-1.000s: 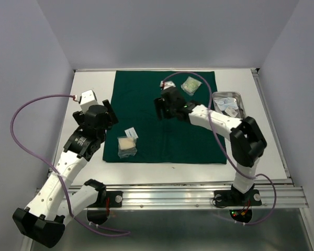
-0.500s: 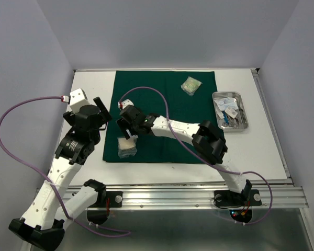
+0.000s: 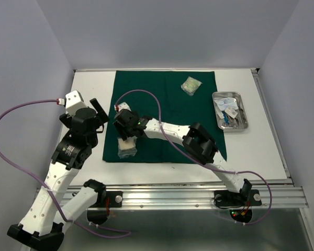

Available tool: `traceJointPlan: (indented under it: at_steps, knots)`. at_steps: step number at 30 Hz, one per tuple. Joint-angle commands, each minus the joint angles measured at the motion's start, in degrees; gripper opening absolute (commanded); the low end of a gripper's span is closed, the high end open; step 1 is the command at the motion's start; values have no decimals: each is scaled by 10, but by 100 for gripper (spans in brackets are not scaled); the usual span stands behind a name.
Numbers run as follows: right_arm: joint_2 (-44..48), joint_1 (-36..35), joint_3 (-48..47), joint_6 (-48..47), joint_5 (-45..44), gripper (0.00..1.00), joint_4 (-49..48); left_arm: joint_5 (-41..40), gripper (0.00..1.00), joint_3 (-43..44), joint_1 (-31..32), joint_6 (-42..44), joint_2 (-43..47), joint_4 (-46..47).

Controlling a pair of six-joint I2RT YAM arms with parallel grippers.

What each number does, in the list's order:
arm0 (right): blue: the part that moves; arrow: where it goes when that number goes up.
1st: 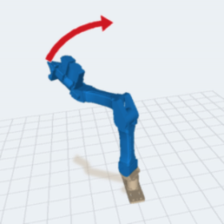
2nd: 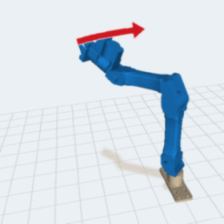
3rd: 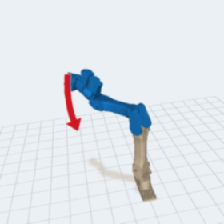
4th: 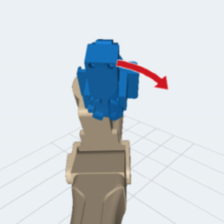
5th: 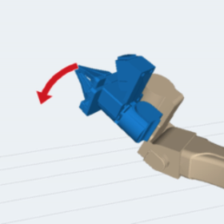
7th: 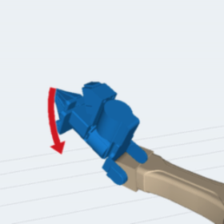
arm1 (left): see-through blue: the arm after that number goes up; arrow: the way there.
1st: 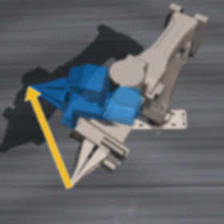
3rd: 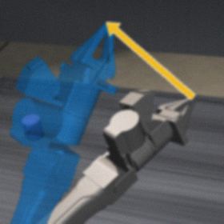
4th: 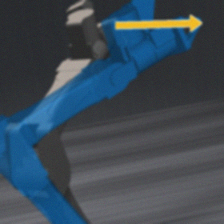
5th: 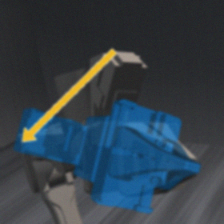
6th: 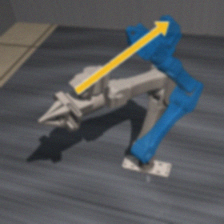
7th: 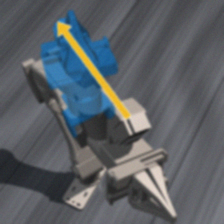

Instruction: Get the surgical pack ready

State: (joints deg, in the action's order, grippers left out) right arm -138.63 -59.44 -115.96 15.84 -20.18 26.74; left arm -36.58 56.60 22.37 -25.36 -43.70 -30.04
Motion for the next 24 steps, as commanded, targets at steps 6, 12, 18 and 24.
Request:
traceJointPlan:
  at_steps: [6,12,18,24]
  knots:
    - [-31,-9,-37,31,-50,74,6,-22,99,-13,-5,5,11,11]
    - [-33,-9,-30,50,-56,56,-12,-19,99,-12,-4,4,10,13]
    - [-11,-9,-10,53,-71,48,-29,-22,99,-16,-4,4,13,9]
    - [44,-9,33,40,-125,44,-55,-17,99,-20,-5,3,11,12]
